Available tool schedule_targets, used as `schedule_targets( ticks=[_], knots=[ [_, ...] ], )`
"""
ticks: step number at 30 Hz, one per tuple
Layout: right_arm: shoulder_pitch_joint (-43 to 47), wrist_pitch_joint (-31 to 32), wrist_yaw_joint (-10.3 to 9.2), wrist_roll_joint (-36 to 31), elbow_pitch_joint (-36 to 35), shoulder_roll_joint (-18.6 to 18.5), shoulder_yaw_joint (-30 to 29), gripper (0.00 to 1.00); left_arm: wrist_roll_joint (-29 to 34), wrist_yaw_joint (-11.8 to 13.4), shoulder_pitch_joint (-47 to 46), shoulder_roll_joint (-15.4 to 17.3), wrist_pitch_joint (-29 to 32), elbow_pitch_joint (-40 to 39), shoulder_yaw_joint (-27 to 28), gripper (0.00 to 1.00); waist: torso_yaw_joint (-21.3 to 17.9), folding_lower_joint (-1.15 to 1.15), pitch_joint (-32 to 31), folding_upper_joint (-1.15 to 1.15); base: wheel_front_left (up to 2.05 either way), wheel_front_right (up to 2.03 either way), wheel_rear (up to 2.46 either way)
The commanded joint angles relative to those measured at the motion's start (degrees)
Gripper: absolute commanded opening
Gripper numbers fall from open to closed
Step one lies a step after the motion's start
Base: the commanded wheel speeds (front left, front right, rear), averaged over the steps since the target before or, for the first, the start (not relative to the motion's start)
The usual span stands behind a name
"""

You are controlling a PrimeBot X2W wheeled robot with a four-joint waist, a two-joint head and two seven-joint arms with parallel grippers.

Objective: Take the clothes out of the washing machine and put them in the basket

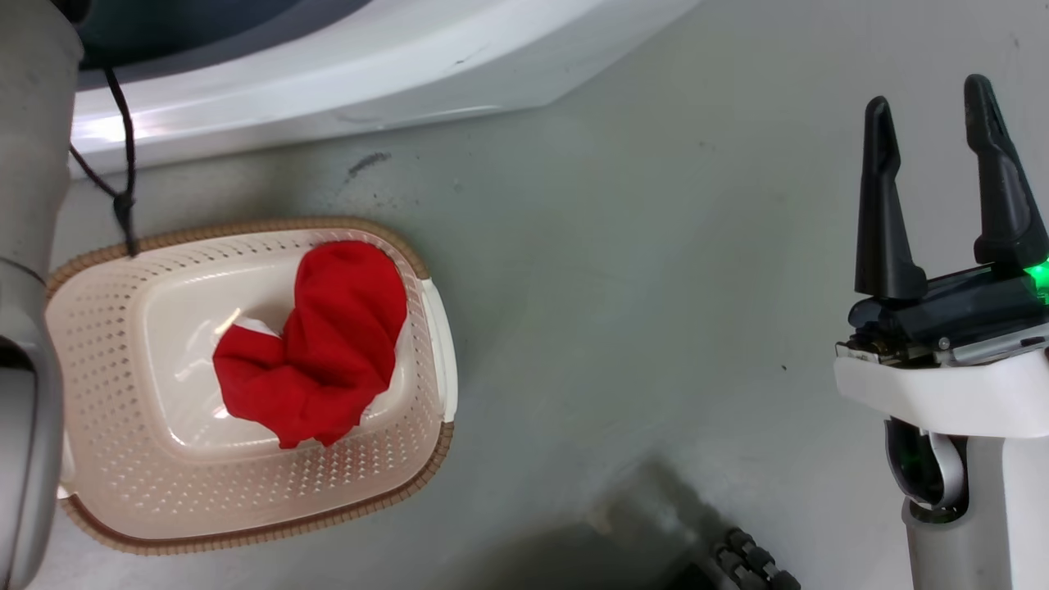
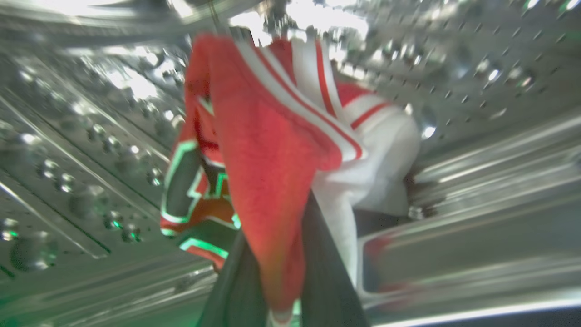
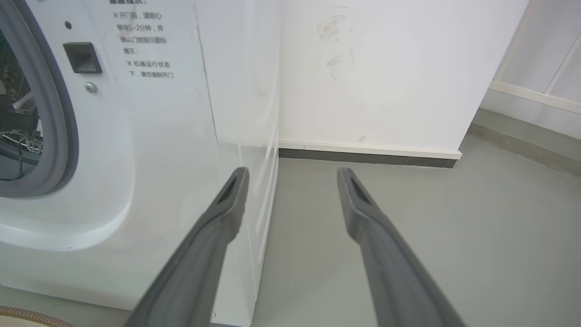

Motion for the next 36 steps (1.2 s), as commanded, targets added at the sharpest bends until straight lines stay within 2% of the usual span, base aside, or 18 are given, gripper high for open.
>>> schedule_targets(
  ticks=[1, 9, 19, 27, 36],
  knots=[
    [-0.2, -0.1, -0.06, -0.5, 0.1, 0.1, 0.1, 1.00, -0.3, 0.0, 1.2, -0.2, -1.6, -0.6, -0.2, 0.00, 0.3, 0.00, -1.1, 0.00, 0.00, 0.00, 0.00],
    [2.3, -0.1, -0.06, -2.3, 1.3, 0.1, 0.2, 1.00, -3.7, 0.0, 9.6, -2.2, -13.6, -3.1, -2.3, 0.00, 3.5, 0.00, -8.1, 0.00, 0.00, 0.00, 0.00],
    [7.0, -0.1, -0.05, -5.0, 2.8, 0.1, 0.2, 1.00, -7.5, 0.0, 23.1, -3.0, -24.6, -8.0, -6.6, 0.00, 8.2, 0.00, -18.5, 0.00, 0.00, 0.00, 0.00],
    [11.4, -0.1, -0.06, -6.0, 3.7, 0.1, -0.1, 1.00, -8.2, 0.7, 33.6, -2.3, -28.2, -14.1, -6.9, 0.00, 10.9, 0.00, -25.9, 0.00, 0.00, 0.00, 0.00],
    [14.8, -0.1, -0.06, -6.7, 4.3, 0.1, 0.3, 1.00, -7.1, 4.9, 44.1, 0.2, -28.7, -29.8, -5.9, 0.00, 13.2, 0.00, -31.7, 0.00, 0.00, 0.00, 0.00]
  ],
)
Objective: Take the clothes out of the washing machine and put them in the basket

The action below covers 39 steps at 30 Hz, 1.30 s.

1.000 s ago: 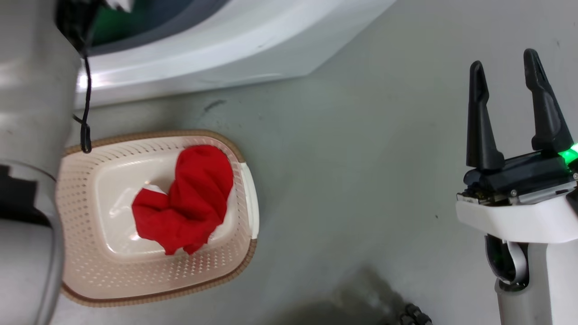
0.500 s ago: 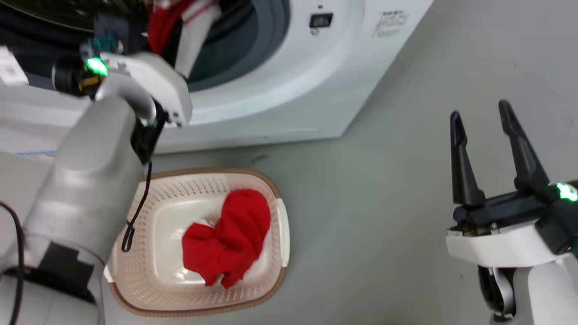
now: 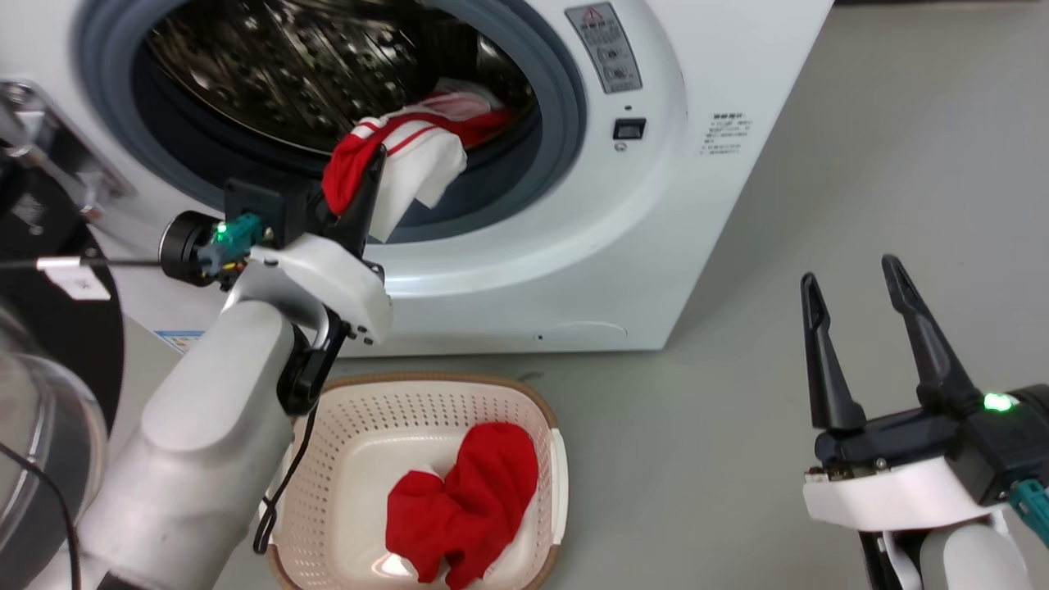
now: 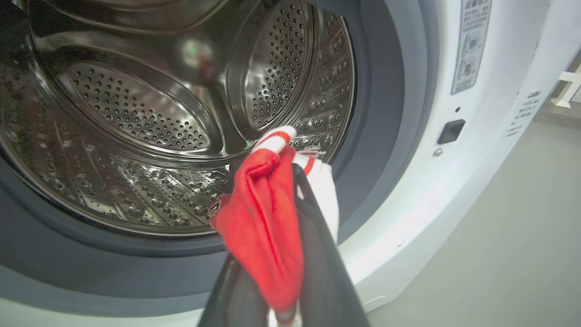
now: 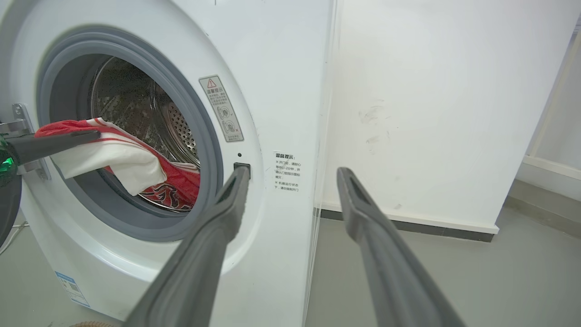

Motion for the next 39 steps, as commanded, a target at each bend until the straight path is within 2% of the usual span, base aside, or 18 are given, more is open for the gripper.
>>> schedule_targets(
  ticks=[1, 17, 20, 30, 39],
  knots=[
    [1.3, -0.1, -0.06, -0.3, 0.2, 0.0, 0.0, 1.00, 0.5, 1.0, 1.7, 0.9, -0.3, -2.7, 0.2, 0.00, 1.2, 0.02, -2.0, 0.00, 0.00, 0.00, 0.00],
    [4.5, -0.1, -0.05, 0.2, 0.6, 0.0, 0.3, 1.00, 2.5, 13.3, 14.0, 12.0, 6.0, -41.0, 3.4, 0.00, 3.4, 0.02, -7.3, 0.00, 0.00, 0.00, 0.00],
    [4.9, -0.1, -0.05, 0.3, 0.7, 0.0, 0.2, 1.00, 3.0, 14.7, 15.0, 13.4, 7.2, -45.9, 3.7, 0.00, 3.8, 0.02, -8.0, 0.00, 0.00, 0.00, 0.00],
    [5.5, -0.1, -0.06, 0.7, 0.9, 0.0, 0.7, 1.00, 4.4, 18.0, 18.9, 16.9, 10.6, -55.7, 3.6, 0.00, 4.4, 0.02, -9.2, 0.00, 0.00, 0.00, 0.00],
    [4.8, -0.1, -0.06, 0.7, 0.4, 0.0, 0.8, 1.00, 3.4, 18.6, 24.8, 18.0, 11.4, -57.2, 1.4, 0.00, 4.5, 0.02, -8.0, 0.00, 0.00, 0.00, 0.00]
  ],
)
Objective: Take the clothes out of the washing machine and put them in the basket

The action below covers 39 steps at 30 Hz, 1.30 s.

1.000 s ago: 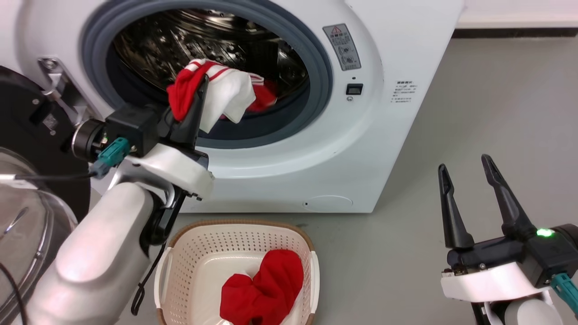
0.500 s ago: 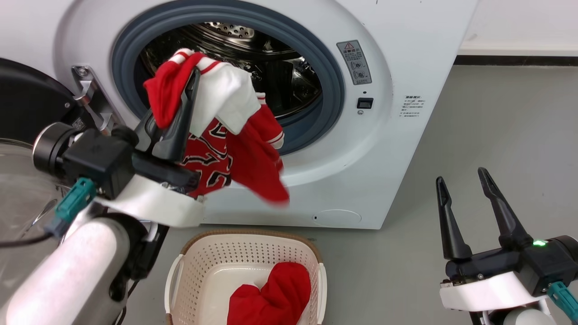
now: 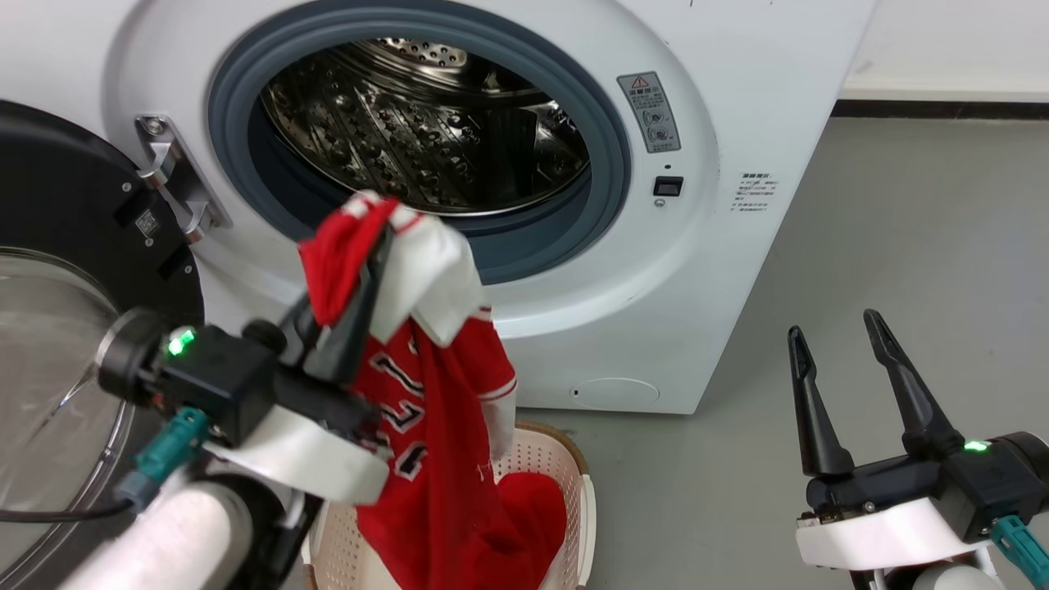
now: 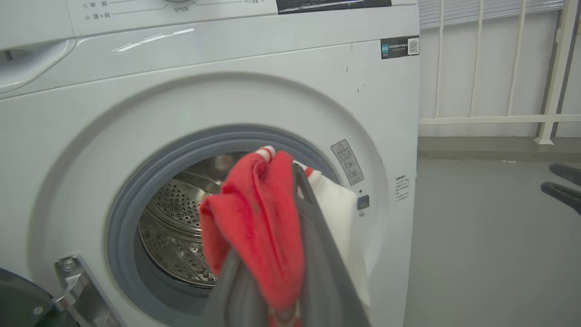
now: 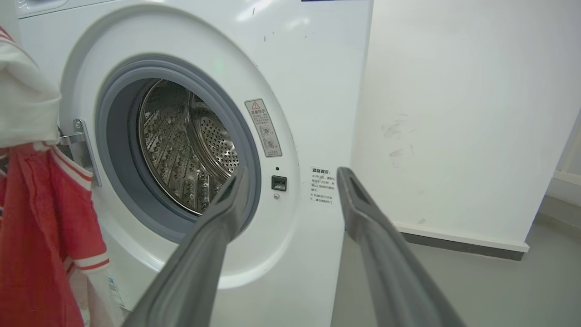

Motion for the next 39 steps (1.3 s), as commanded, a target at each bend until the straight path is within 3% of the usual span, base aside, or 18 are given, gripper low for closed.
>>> schedule_targets(
  ticks=[1, 7, 14, 22, 29, 39],
  knots=[
    [-0.8, -0.1, -0.05, 0.0, -0.2, 0.1, 0.1, 1.00, -0.4, 0.1, 2.0, -0.1, -0.1, 0.4, -0.8, 0.00, 0.0, 0.00, 0.8, 0.00, 0.00, 0.00, 0.00],
    [-2.2, -0.1, -0.04, -0.6, -0.6, 0.1, -0.1, 1.00, -1.8, -0.6, 6.4, -2.0, -2.2, 5.0, -3.3, 0.00, -0.5, 0.00, 4.0, 0.00, 0.00, 0.00, 0.00],
    [-4.3, -0.1, -0.05, -1.6, -1.2, 0.1, -0.4, 1.00, -3.2, -3.7, 8.4, -5.3, -4.9, 14.7, -6.7, 0.00, -1.0, 0.00, 8.3, 0.00, 0.00, 0.00, 0.00],
    [-9.3, -0.1, -0.05, -2.5, -2.4, 0.1, 0.1, 1.00, -4.4, -9.2, 3.5, -11.5, -7.7, 34.6, -9.3, 0.00, -3.2, 0.00, 17.0, 0.00, 0.00, 0.00, 0.00],
    [-14.4, -0.1, -0.04, -2.7, -4.2, 0.1, -0.1, 1.00, -4.5, -14.3, -6.0, -17.9, -9.4, 55.6, -9.8, 0.00, -5.3, 0.00, 27.0, 0.00, 0.00, 0.00, 0.00],
    [-18.7, -0.1, -0.05, -2.3, -6.0, 0.1, -1.5, 1.00, -1.1, -19.3, -20.1, -24.5, -9.1, 79.7, -13.5, 0.00, -6.9, 0.00, 37.6, 0.00, 0.00, 0.00, 0.00]
  ],
)
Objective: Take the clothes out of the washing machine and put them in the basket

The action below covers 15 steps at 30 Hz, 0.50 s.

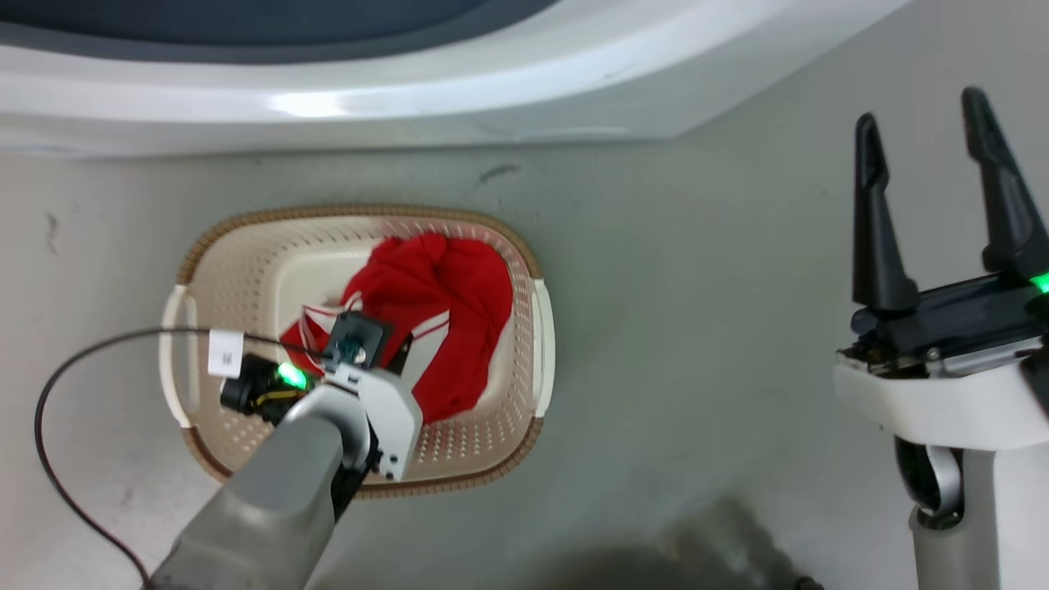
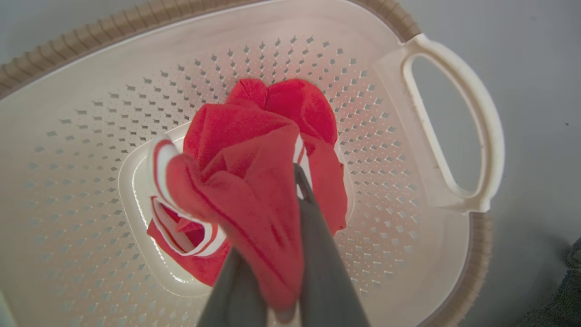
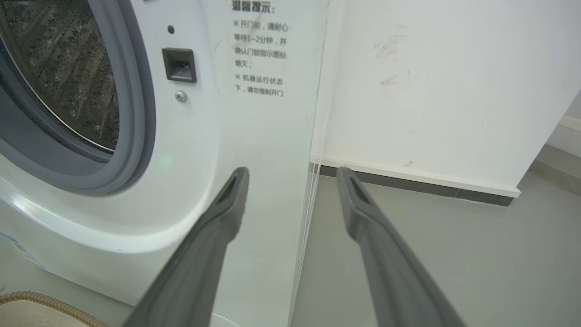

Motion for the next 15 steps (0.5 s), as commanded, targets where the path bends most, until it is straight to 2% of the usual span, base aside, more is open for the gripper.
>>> schedule_targets(
  ticks=[1, 7, 14, 15],
  knots=[
    [-1.3, -0.1, -0.06, 0.3, -0.5, 0.1, -0.4, 1.00, 0.4, -0.5, -2.3, -0.8, 0.1, 1.9, -0.4, 0.00, -1.0, -0.02, 4.0, 0.00, 0.00, 0.00, 0.00],
    [-3.1, -0.1, -0.06, 0.1, -1.2, 0.1, -1.3, 1.00, 0.1, -1.5, -7.7, -3.5, 2.4, 10.5, -1.0, 0.00, -0.7, -0.02, 8.1, 0.00, 0.00, 0.00, 0.00],
    [-4.0, -0.1, -0.06, 0.0, -1.0, 0.1, -1.5, 1.00, -0.7, -1.5, -9.8, -5.0, 3.7, 13.6, -1.0, 0.00, -0.6, -0.02, 10.1, 0.00, 0.00, 0.00, 0.00],
    [-4.2, -0.1, -0.06, 0.0, -0.9, 0.1, -1.5, 1.00, -0.8, -1.4, -9.7, -5.2, 3.6, 13.8, -0.8, 0.44, -0.5, -0.02, 9.9, 0.00, 0.00, 0.00, 0.00]
  ],
)
